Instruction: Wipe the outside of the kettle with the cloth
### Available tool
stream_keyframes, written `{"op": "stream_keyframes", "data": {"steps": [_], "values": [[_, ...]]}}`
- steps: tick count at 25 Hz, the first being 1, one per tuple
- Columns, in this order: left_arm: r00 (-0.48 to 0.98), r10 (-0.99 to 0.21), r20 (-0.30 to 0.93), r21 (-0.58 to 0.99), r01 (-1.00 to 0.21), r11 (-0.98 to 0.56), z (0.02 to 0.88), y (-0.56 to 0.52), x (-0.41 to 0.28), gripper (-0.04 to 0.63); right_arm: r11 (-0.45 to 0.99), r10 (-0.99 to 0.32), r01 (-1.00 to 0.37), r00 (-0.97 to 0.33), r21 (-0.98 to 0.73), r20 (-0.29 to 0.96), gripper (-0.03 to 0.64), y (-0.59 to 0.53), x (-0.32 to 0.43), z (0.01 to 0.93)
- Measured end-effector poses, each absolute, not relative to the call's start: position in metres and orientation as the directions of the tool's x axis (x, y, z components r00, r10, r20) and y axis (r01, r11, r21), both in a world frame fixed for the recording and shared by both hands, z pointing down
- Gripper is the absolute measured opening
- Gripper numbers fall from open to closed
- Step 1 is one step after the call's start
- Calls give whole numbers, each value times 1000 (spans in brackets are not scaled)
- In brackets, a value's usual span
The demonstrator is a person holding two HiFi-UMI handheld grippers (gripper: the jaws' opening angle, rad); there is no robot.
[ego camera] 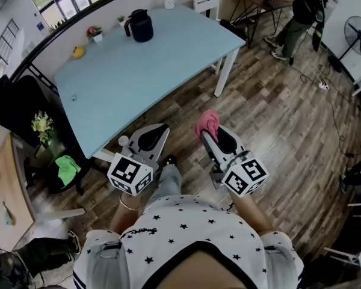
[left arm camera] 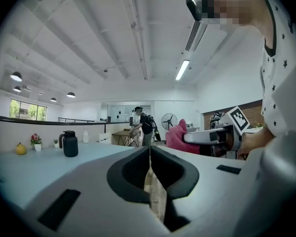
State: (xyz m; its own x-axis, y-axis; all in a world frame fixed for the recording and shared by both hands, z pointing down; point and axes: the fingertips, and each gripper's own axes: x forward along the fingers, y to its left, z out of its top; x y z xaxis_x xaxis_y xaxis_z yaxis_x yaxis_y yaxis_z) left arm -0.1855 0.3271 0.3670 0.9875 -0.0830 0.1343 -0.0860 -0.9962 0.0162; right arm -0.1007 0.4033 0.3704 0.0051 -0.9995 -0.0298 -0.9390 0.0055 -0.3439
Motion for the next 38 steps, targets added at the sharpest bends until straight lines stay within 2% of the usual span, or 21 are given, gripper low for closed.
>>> {"op": "stream_keyframes", "data": {"steps": [18,30,38], "values": [[994,2,112,52,-4,-999,364,181,-100,32,-87,-996,-940,81,-330,30,140,271,-26,366],[994,-16,111,59,-23,-998,371,79,-79,32,-98,-995,-939,81,-329,67,140,177,-5,375],[992,-74,106,60,-81,-995,376,29,-88,32,-38,-998,-948,17,-317,67,140,122,-11,376]]}}
